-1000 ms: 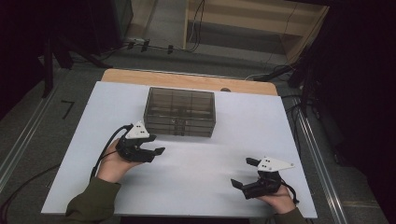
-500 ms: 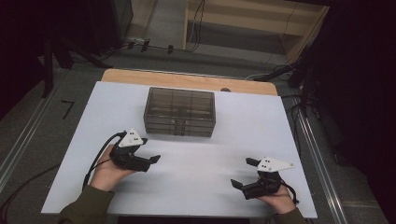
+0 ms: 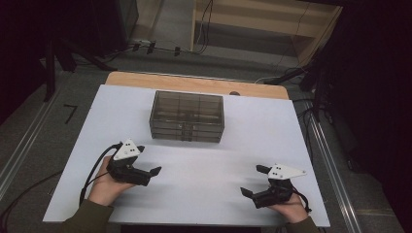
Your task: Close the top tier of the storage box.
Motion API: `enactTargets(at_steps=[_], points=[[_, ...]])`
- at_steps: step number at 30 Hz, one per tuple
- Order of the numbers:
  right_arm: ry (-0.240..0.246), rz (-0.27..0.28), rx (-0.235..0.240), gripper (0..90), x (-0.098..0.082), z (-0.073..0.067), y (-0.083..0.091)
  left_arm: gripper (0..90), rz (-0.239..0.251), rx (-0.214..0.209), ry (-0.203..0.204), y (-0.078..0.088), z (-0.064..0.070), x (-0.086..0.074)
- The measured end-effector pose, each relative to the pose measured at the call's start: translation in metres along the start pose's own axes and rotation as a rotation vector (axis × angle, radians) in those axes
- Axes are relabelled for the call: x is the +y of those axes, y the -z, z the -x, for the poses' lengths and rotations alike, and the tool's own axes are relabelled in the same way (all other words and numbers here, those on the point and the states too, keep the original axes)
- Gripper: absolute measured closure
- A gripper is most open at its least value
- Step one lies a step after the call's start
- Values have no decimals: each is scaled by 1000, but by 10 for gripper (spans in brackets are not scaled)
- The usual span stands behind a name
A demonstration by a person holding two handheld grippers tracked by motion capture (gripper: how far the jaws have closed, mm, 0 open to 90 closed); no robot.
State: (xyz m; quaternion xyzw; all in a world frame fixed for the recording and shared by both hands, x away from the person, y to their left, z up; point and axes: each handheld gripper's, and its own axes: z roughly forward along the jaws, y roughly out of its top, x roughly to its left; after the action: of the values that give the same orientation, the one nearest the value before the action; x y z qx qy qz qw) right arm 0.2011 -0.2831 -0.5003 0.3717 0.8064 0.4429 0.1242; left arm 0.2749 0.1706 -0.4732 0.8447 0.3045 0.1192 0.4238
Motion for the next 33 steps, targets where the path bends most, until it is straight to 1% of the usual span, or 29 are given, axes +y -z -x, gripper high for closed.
enactTargets(at_steps=[4, 8, 9, 12, 15, 17, 27, 33], points=[[2, 3, -1, 0, 0, 1, 0, 36, 2, -6, 1, 4, 1, -8], [-3, -2, 2, 0, -1, 0, 0, 0, -12, -3, -14, 5, 3, -16], [-3, -2, 2, 0, -1, 0, 0, 0, -9, -7, -11, 5, 3, -18], [-3, -1, 2, 0, -1, 0, 0, 0, -7, -8, -19, 7, 5, -20], [-5, -2, 2, 0, -1, 0, 0, 0, -12, -14, -18, 9, 7, -24], [-5, -1, 2, 0, -1, 0, 0, 0, -12, -8, -18, 10, 7, -26], [-3, -2, 1, 0, -1, 0, 0, 0, -9, -4, -14, 13, 8, -35], [1, -5, -3, 0, -1, 0, -1, 0, -8, -6, -11, 13, 7, -35]])
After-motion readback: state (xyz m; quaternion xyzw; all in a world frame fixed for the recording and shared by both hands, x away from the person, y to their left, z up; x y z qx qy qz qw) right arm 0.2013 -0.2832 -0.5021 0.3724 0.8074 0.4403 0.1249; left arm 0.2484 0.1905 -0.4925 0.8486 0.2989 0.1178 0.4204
